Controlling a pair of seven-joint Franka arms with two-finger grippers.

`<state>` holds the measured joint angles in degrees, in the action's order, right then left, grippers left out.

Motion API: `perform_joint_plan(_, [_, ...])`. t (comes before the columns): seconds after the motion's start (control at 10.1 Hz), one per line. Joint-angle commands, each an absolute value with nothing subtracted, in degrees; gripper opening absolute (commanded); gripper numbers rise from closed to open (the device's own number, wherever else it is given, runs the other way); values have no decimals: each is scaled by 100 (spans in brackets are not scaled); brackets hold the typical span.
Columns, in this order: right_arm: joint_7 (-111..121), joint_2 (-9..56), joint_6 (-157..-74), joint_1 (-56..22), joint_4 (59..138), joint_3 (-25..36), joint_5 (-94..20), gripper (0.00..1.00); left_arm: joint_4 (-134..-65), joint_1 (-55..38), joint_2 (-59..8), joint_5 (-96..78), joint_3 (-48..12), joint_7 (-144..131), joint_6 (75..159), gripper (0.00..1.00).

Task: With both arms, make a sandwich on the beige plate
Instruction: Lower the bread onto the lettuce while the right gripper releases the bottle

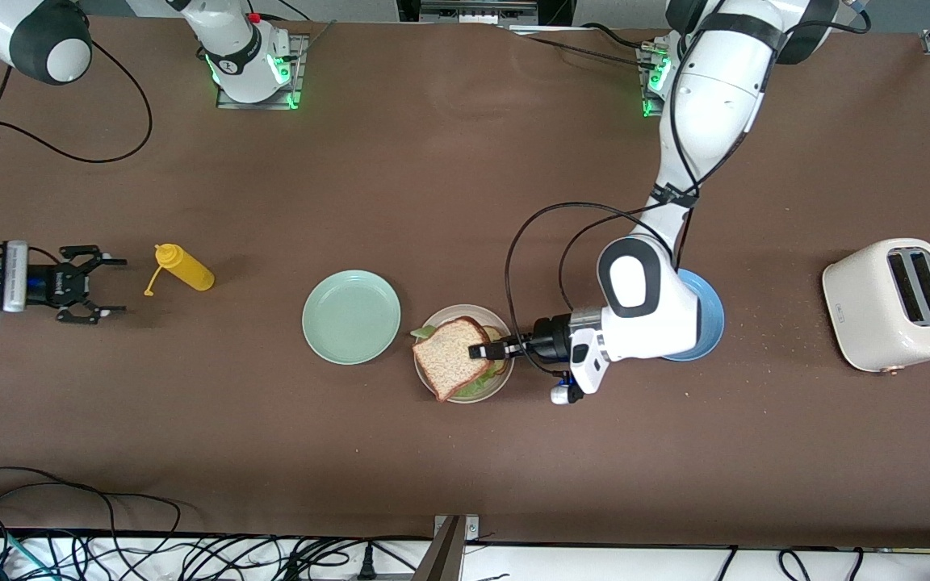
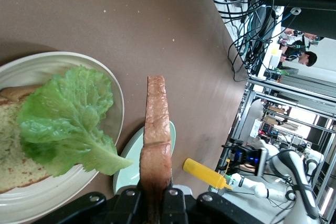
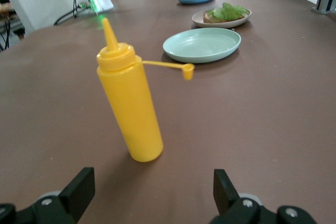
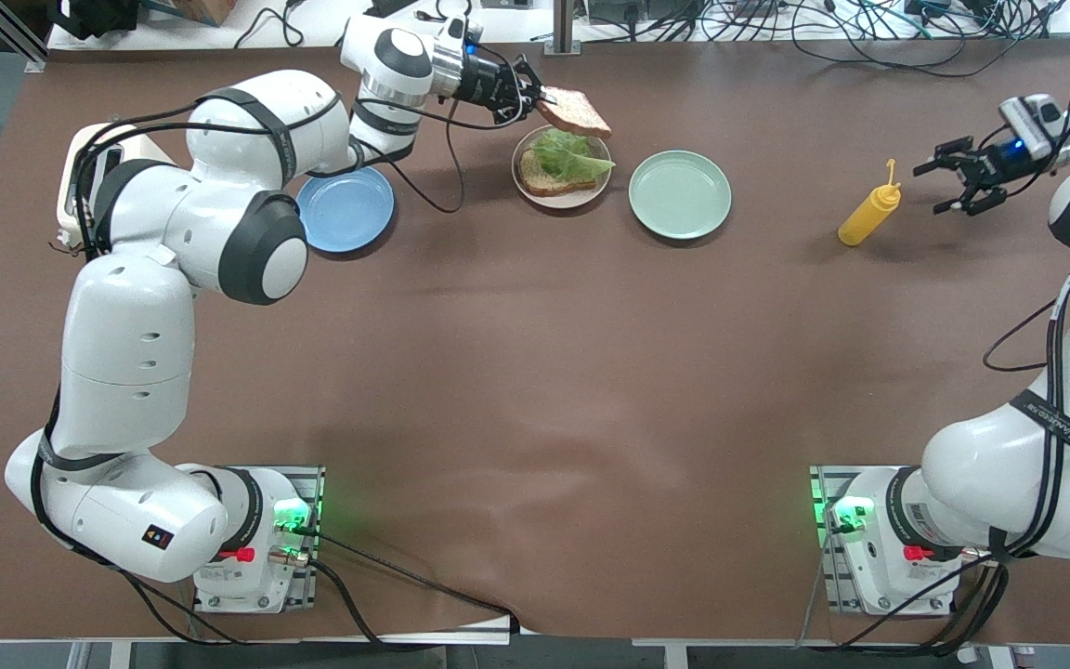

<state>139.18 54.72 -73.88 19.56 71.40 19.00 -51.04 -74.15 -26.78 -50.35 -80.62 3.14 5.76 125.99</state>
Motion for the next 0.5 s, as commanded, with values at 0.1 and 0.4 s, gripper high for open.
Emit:
perform_joint_plan(0.1, [12767,5135,-7321,1811,6241,1942,-4335,100,-7725,-2926,-5019,-8288,404,650,12779,0])
perform_joint_plan(0.4, [10145,4519,-7155,1582,6240,1846,-4016,100,-7954,-2997,-5019,-8297,404,966,13025,0])
